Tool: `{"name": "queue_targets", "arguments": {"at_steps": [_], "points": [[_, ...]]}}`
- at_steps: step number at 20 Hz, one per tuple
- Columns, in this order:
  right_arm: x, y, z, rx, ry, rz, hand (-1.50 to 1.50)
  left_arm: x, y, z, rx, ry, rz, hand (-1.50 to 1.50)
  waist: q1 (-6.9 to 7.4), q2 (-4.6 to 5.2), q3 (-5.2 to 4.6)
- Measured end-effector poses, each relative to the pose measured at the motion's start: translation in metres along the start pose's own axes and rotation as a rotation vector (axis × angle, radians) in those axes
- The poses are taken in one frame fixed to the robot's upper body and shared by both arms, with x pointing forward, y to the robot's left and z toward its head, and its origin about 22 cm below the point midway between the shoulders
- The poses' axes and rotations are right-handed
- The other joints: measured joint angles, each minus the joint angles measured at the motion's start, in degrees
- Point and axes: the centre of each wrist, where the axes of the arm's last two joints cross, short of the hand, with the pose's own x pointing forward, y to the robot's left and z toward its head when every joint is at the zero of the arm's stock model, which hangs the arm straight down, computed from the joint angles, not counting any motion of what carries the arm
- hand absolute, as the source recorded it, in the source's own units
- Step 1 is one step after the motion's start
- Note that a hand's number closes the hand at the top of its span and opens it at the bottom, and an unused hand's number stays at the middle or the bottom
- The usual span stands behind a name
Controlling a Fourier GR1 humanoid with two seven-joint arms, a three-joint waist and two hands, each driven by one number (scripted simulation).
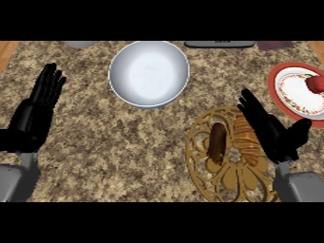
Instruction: Pick the sweet potato from the placemat and place it in the bowl
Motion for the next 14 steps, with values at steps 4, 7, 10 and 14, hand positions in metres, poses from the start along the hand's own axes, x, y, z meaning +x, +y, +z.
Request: {"name": "queue_targets", "arguments": {"at_steps": [4,7,10,14], "points": [[0.045,0.009,-0.018,-0.021,-0.088,0.251,1.50,-0.005,0.012,0.001,0.040,0.052,-0.058,0.00,0.69,-0.87,-0.33],[0.077,-0.005,-0.024,-0.060,-0.129,0.573,-1.50,-0.010,0.024,0.006,0.077,0.106,-0.115,0.00,1.39,-1.40,-1.41],[0.079,-0.038,-0.016,-0.224,0.008,0.866,-1.50,-0.016,0.033,0.012,0.113,0.163,-0.146,0.00,-0.35,-2.06,-1.85],[0.079,-0.029,-0.007,-0.380,0.040,1.097,-1.50,-0.020,0.045,0.017,0.165,0.222,-0.171,0.00,-2.13,-2.87,-1.44]]}}
